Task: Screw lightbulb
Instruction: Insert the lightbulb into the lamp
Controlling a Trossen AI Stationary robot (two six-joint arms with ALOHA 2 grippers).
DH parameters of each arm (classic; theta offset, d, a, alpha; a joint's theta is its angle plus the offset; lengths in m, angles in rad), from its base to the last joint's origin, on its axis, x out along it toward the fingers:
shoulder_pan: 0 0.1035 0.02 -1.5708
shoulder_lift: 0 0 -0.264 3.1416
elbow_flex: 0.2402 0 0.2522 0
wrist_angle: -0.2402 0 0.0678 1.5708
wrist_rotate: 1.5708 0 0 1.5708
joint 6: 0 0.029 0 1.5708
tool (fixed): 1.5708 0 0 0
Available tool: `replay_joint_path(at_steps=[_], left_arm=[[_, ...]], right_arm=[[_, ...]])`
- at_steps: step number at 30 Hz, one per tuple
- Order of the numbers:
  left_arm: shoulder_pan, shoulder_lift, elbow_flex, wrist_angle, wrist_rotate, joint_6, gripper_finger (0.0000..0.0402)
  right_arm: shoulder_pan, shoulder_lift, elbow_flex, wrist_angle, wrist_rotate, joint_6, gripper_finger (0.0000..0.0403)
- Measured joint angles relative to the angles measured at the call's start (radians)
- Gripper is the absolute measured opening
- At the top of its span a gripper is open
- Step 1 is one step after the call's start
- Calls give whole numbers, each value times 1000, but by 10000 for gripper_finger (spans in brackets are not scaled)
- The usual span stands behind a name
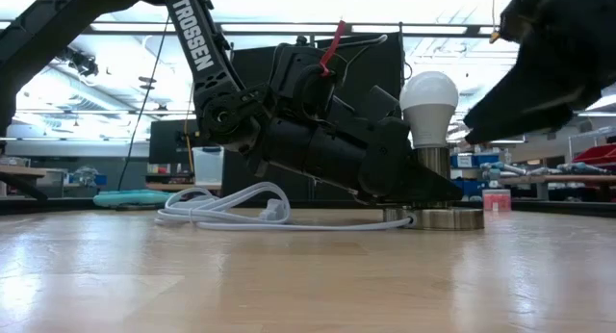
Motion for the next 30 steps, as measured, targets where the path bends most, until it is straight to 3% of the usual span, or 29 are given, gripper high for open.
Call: replay_joint_path(at_steps=[6, 14, 30], left_arm=[[0, 0, 0, 0, 0, 0, 193], [0, 0, 0, 0, 0, 0, 193], [0, 0, 0, 0, 0, 0, 193]], right_arm=[[-21, 0, 0, -5, 42, -1, 309], [-45, 1, 0, 95, -42, -98, 309], [-26, 2, 0, 181, -187, -131, 309]])
